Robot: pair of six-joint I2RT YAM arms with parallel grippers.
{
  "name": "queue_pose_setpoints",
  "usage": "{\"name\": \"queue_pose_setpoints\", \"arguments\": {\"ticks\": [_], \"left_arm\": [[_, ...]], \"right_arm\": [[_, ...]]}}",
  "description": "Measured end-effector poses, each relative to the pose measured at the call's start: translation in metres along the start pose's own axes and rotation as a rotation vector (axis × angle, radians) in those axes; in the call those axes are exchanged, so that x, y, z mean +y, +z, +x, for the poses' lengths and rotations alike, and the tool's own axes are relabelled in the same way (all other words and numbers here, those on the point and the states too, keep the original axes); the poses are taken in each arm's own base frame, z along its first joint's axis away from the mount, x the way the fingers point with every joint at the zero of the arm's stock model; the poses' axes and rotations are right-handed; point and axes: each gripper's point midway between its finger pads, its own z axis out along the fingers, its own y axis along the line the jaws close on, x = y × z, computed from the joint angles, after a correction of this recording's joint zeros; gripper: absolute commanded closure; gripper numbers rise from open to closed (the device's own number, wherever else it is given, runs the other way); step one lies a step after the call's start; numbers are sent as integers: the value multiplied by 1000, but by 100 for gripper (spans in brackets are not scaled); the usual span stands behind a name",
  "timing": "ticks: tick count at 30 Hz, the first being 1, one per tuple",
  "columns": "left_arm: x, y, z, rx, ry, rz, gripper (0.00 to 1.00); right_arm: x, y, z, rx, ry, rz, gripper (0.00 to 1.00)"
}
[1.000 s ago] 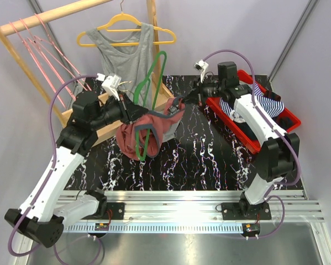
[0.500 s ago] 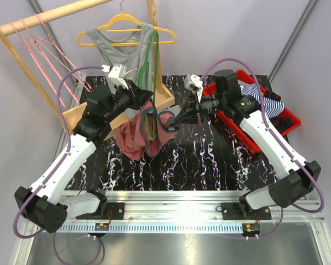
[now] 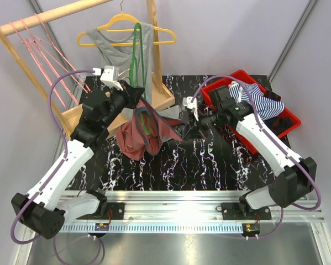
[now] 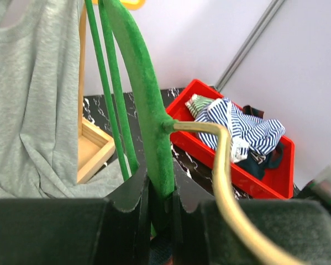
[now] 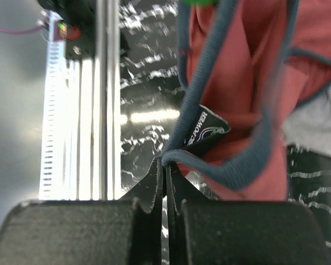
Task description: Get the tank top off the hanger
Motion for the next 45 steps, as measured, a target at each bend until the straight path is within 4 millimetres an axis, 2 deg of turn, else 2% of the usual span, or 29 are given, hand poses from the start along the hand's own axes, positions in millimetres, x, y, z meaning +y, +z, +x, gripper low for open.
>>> {"name": "queue_pose_setpoints", "arguments": {"ticks": [1,3,4,5,8,12,18,22,26,31,34,35,38,39,45], "left_arm": [[0,0,-1,-6,0,-2,100],[-1,0,-1,-11,-1,1,100],[-1,0,-1,-10,-3,2,100],[-1,0,0,-8,-6,2,100],[-4,0,2,-3,-22,8,100],[-9,3,10,17,-41,19,100],[-16,8,21,47,-59,38,100],[-25,9,23,55,-74,64,100],[-33,9,24,53,-88,89,100],[-36,9,32,62,-112,97,100],[-36,9,33,62,-126,98,100],[-37,9,32,58,-130,100,100],[-38,8,32,51,-139,103,100],[-37,7,33,51,-144,102,100],[-31,1,40,47,-180,73,100]], "right_arm": [[-3,1,6,16,13,14,100],[-11,3,12,31,38,56,82],[-15,2,12,32,46,76,73],[-20,2,10,26,47,94,52],[-28,0,1,-4,41,123,31],[-35,-3,-15,-56,-10,135,19],[-27,0,-54,-214,-182,43,16],[-34,3,-84,-306,-256,39,17],[-40,17,-111,-357,-289,23,18],[-31,37,-122,-368,-285,-10,20],[-23,45,-129,-374,-287,-17,33],[-20,47,-131,-375,-288,-19,49],[-20,49,-138,-376,-304,-19,83],[-21,49,-139,-372,-305,-16,100],[-19,50,-128,-319,-291,-21,100]]}}
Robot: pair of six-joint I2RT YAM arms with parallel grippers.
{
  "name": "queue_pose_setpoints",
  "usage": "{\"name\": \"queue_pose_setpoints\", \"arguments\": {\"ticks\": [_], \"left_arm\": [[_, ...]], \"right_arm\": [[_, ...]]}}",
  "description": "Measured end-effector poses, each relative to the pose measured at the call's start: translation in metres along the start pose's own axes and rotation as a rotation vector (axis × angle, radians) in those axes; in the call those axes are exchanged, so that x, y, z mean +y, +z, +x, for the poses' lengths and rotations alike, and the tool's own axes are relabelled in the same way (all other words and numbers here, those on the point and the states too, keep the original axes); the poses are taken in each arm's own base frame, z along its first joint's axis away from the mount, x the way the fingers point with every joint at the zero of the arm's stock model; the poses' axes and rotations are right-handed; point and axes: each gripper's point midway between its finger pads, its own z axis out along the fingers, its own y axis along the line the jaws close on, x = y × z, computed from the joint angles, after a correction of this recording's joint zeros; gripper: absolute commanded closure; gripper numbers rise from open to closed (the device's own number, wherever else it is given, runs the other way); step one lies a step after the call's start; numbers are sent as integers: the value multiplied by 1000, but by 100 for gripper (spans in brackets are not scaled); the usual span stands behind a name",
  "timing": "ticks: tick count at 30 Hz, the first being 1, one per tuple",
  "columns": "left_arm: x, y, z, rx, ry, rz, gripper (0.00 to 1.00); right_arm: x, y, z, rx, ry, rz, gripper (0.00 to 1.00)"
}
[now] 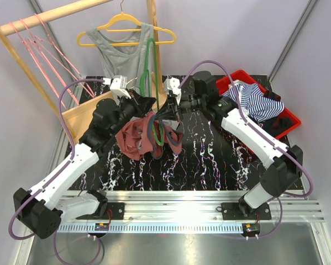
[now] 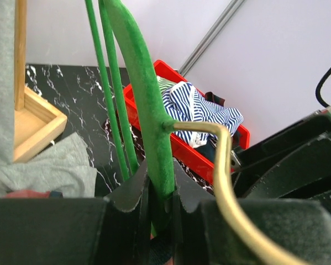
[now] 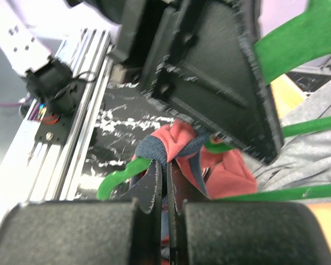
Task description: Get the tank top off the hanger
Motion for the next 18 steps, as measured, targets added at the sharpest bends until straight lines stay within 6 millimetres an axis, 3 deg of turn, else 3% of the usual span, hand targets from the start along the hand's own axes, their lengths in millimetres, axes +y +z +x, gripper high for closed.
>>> {"name": "queue_pose_setpoints", "arguments": {"ticks": [10,18], "left_arm": [[11,-2,6,-31,-87,-46,100],[8,-5,1,-46,-83,-36,100]], "right_arm": [[47,-21,15,90,-56,-130,100],[64,-31,36,163,-35,-169,100]]}}
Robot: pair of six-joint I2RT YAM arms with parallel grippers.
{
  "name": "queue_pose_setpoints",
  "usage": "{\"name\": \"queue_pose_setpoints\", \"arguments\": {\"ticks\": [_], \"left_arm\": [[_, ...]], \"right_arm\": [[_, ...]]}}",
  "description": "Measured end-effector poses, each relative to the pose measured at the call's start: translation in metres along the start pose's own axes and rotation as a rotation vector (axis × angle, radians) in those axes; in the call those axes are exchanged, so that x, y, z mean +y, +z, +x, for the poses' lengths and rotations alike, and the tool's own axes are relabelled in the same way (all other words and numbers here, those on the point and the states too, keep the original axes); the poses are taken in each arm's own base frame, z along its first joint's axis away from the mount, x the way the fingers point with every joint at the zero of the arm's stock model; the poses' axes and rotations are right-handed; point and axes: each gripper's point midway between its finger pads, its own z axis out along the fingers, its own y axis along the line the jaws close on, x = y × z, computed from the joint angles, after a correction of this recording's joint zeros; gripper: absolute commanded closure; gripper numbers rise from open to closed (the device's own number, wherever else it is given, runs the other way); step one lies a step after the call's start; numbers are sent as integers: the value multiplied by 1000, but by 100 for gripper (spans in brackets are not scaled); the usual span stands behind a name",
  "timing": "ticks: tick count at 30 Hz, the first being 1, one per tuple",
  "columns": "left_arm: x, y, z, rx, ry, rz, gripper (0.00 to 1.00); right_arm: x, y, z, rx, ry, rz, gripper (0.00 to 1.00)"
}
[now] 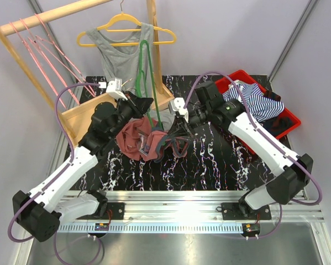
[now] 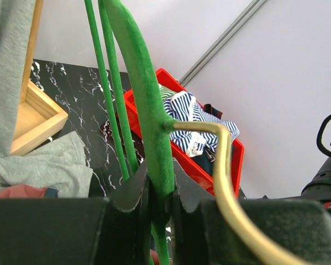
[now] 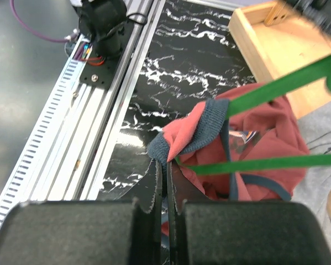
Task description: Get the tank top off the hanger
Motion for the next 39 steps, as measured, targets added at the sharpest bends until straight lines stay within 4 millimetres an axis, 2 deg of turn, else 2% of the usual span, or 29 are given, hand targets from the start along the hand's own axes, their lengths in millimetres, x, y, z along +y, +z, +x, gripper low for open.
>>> {"name": "queue_pose_setpoints", "arguments": {"ticks": [6,11,19,22,23,27,28,31,33,35,37,39], "left_arm": [[0,-9,-5,2,86,-1,100],[-4,-15,-19,-1,183,-10,100],[-14,-25,-50,-58,331,-9,100],[-17,-26,-56,-69,364,-4,100],[-17,-27,-56,-69,373,-3,100],[-17,-27,-52,-50,401,7,100],[-18,-27,-50,-39,408,16,100],[-21,-30,-40,11,437,52,100],[-24,-33,-33,53,458,82,100],[-27,-39,-25,97,479,115,100],[-29,-47,-17,142,496,144,100],[-32,-58,-8,193,515,181,100]], "right_arm": [[18,-8,15,43,13,12,100],[28,-15,30,82,15,33,100],[38,-20,83,189,84,51,100],[40,-22,98,226,108,56,96],[38,-23,101,235,111,61,94],[29,-25,112,264,136,86,70],[27,-26,116,268,154,93,57],[14,-36,127,270,226,126,32],[-2,-48,126,254,251,169,28],[-18,-63,115,232,233,219,24],[-35,-78,92,197,161,260,21],[-43,-86,66,164,63,268,17]]}}
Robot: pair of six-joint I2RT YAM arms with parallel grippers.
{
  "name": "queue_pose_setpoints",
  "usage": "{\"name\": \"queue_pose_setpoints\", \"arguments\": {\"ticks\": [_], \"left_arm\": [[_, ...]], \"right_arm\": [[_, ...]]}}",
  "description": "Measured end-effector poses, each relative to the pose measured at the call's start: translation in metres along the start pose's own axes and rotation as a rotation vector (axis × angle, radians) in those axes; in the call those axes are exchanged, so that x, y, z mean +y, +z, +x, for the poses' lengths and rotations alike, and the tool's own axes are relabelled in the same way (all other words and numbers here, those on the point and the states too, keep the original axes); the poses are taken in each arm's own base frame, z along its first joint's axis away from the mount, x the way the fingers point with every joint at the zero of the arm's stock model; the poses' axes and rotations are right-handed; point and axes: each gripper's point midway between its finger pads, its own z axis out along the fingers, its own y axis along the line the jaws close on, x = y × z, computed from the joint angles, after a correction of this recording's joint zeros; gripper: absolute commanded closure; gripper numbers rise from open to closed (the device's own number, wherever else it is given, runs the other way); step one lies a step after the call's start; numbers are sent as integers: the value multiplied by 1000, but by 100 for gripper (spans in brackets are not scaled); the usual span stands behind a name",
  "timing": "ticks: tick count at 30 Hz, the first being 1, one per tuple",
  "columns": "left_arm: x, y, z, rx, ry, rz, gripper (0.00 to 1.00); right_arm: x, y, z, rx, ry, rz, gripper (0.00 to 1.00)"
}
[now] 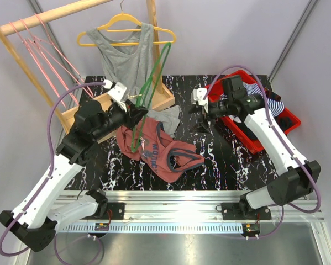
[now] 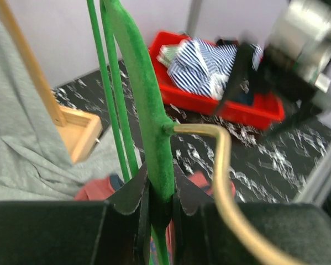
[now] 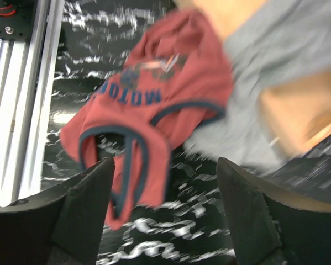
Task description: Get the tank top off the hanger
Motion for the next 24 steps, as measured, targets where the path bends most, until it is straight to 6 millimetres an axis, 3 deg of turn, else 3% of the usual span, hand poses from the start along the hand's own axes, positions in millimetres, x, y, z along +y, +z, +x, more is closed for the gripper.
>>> {"name": "queue_pose_setpoints", "arguments": {"ticks": [5,11,16,20,24], "left_arm": [[-23,-17,16,93,22,120,100],[-44,-30,43,233,-9,244,100],[-48,-38,68,343,-31,280,100],[-49,-43,76,381,-36,287,100],[-51,-43,81,403,-39,295,100]], "right_arm": [[5,-24,-70,-150,-264,-23,11],[7,-42,-135,-258,-470,-54,12],[25,-29,-146,-266,-523,-149,12],[41,-19,-155,-298,-499,-204,14],[44,-8,-171,-369,-396,-225,25]]}}
